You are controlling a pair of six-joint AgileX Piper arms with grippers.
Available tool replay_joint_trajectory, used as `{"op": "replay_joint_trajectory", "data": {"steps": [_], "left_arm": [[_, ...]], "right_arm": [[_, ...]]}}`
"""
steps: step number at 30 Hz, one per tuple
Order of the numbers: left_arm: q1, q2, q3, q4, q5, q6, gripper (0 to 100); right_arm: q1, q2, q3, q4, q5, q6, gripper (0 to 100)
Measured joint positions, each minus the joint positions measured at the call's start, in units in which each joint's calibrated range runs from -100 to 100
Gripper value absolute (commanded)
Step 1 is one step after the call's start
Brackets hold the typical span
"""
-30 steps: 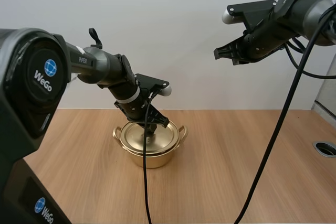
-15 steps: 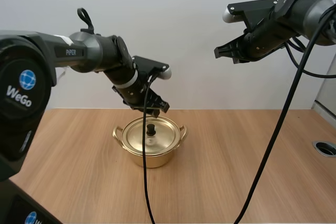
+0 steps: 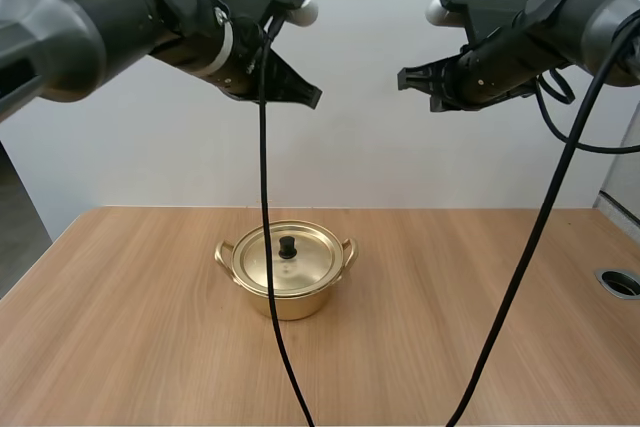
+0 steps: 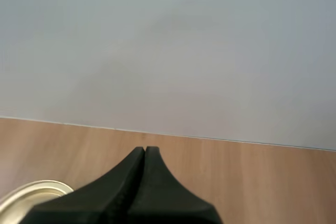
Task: Open the pot, put the car inside, and close it
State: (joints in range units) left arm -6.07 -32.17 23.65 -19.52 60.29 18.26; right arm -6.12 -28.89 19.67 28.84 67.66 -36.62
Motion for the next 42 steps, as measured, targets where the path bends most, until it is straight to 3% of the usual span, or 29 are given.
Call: {"op": "replay_joint_trajectory", "data": {"steps": [5, 8, 12, 16, 21, 28, 36, 42], "left_arm": [[0.00, -6.7, 0.0, -3.8, 5.7, -1.8, 0], [0.00, -10.9, 0.0, -3.1, 5.1, -5.6, 0], [0.00, -17.3, 0.0, 2.8, 1.0, -11.8, 0], [0.00, -23.7, 0.2, 9.5, 3.5, -18.1, 0], [0.28, -32.9, 3.9, 16.4, 5.5, -25.5, 0], [2.17, -46.3, 17.1, 17.5, -4.5, -29.0, 0], [2.25, -59.4, 32.0, 16.9, -12.9, -28.6, 0], [2.25, -63.0, 44.4, 17.2, -23.7, -27.1, 0]], "right_arm": [[3.9, -5.2, 0.0, 2.0, -8.6, -3.0, 0], [6.4, -9.0, 0.0, -0.6, -13.9, -2.6, 0], [9.4, -16.3, 0.8, -7.9, -17.7, 2.1, 0], [9.3, -23.8, 5.2, -14.8, -20.5, 7.4, 0], [9.3, -33.8, 13.5, -20.6, -21.3, 8.8, 0], [9.3, -47.2, 27.3, -17.9, -29.2, 8.8, 0], [9.3, -61.5, 40.5, -14.6, -34.6, 7.4, 0], [9.3, -63.2, 50.7, -14.6, -37.9, 6.4, 0]]}}
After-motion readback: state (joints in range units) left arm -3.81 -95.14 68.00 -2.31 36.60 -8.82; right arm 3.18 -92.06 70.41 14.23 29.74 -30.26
